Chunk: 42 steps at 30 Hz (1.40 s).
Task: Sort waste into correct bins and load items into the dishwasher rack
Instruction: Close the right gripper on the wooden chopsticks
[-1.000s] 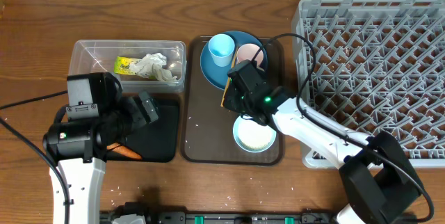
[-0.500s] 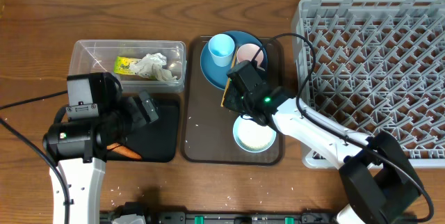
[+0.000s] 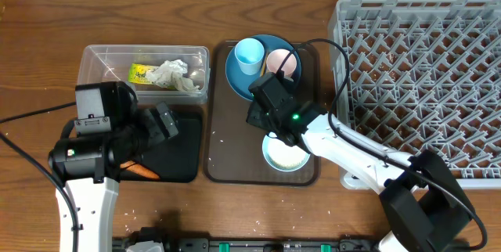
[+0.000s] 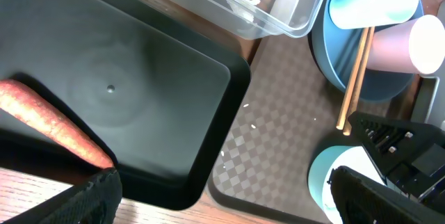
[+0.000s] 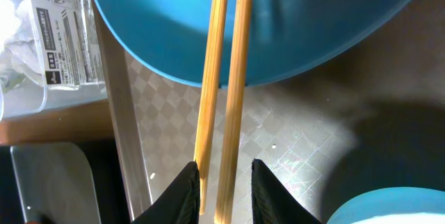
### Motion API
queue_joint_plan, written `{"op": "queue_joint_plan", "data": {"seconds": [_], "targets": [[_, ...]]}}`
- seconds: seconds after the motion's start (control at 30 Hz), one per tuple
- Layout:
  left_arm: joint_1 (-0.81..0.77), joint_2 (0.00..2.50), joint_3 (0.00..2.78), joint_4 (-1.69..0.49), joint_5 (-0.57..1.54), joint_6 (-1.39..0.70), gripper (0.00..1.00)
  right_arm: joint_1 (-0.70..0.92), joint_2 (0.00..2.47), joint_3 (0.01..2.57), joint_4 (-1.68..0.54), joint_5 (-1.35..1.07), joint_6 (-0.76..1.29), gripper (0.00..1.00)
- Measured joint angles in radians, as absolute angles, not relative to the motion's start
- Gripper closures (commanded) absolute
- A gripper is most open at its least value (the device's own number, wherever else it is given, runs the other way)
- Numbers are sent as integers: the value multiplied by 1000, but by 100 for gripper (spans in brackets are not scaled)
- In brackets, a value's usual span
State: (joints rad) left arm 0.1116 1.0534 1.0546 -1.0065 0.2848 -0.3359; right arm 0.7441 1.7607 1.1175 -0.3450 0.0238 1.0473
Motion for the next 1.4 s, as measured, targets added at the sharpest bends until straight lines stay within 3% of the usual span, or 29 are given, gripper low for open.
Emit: {"op": "queue_joint_plan", "data": {"seconds": [0.7, 1.4], "targets": [[111, 1053, 1055, -1006, 285, -336, 2, 744, 1761, 1118, -345, 49, 1050, 70], [112, 1053, 1055, -1007, 285, -336, 2, 744, 1819, 1117, -316, 80, 1069, 74]]}}
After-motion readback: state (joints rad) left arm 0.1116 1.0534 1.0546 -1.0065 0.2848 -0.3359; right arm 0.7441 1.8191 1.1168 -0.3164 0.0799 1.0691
